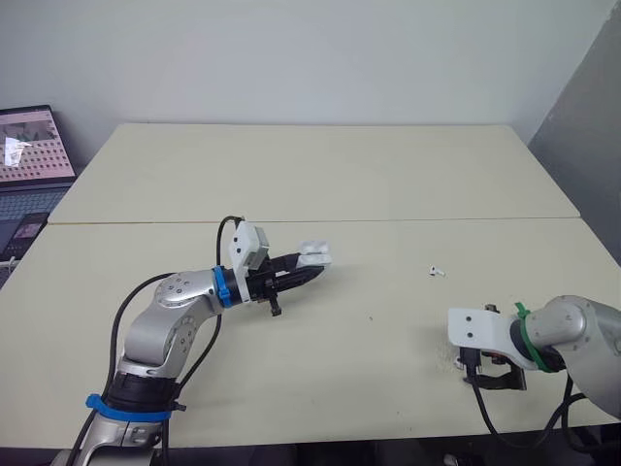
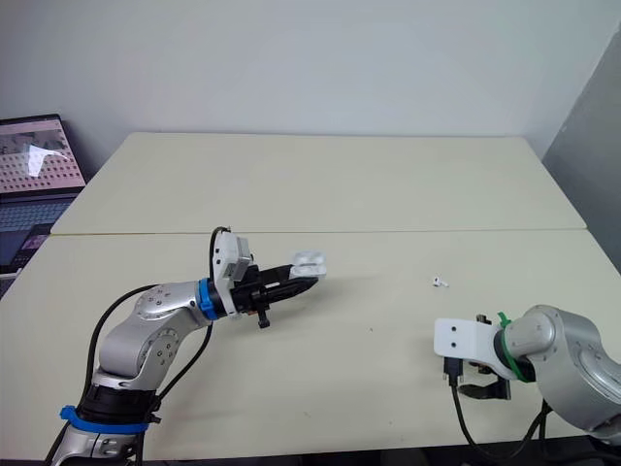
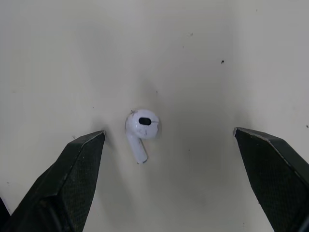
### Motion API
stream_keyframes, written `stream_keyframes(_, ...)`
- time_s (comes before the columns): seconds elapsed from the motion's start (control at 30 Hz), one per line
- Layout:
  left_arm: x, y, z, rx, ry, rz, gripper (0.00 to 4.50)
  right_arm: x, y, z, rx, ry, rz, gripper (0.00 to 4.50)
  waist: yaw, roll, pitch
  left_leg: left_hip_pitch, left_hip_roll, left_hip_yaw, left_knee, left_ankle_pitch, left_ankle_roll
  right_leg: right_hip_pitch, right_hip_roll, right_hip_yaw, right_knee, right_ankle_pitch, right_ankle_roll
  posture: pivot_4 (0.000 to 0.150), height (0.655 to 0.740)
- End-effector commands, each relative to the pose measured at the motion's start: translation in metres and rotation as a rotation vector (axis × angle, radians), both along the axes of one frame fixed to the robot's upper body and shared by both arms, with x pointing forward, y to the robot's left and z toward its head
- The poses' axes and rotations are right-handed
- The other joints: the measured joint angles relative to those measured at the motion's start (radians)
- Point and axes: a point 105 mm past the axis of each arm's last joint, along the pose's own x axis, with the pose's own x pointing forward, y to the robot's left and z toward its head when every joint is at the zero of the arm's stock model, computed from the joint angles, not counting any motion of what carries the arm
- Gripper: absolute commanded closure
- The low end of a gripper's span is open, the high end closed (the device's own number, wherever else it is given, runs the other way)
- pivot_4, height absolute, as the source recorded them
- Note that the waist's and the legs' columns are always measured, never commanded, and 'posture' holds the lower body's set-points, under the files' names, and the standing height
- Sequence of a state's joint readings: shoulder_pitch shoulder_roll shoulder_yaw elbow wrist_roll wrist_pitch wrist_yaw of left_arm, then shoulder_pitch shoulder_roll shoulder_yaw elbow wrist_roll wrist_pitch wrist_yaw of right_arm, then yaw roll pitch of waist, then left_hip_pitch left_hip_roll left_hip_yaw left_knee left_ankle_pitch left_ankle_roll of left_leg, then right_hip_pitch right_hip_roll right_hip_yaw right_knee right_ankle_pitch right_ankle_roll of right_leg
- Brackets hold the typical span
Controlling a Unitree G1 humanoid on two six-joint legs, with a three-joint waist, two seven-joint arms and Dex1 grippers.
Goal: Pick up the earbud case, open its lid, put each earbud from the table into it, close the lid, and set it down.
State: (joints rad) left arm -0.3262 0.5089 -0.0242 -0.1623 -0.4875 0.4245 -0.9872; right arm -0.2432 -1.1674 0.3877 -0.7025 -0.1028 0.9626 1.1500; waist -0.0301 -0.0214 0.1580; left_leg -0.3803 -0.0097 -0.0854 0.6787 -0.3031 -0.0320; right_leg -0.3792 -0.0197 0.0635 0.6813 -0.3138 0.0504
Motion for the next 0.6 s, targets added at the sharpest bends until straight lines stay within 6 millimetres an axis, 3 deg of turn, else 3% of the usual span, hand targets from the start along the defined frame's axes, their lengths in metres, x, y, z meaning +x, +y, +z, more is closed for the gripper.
stream_keyframes(0.03,-0.002,-0.004,0.017,-0.012,-0.067,-0.012,3.70,-0.005,0.010,0.003,0.018,0.014,0.032,0.04,0.001,0.001,0.001,0.000,0.000,0.000,0.000,0.000,0.000,0.000,0.000,0.000,0.000,0.000,0.000,0.150,0.7400)
stream_keyframes(0.13,-0.002,-0.005,0.019,-0.017,-0.068,-0.008,3.70,-0.007,0.007,0.000,0.000,0.032,0.028,0.61,0.003,0.001,0.001,-0.001,0.000,0.000,0.000,0.000,0.000,-0.001,0.000,0.000,0.000,0.000,0.000,0.150,0.7400)
stream_keyframes(0.33,-0.001,-0.005,0.021,-0.019,-0.068,-0.007,3.70,-0.008,0.001,0.000,-0.030,0.044,0.020,2.66,0.003,0.001,0.001,-0.001,0.000,0.000,0.000,0.000,0.000,-0.001,-0.001,0.000,0.000,0.000,0.000,0.150,0.7400)
stream_keyframes(0.6,-0.001,-0.007,0.021,-0.019,-0.065,-0.012,3.70,-0.007,-0.003,0.001,-0.047,0.046,0.012,2.66,0.003,0.001,0.001,-0.001,-0.001,0.000,0.000,0.000,0.000,-0.001,-0.001,-0.001,0.000,0.000,0.000,0.150,0.7400)
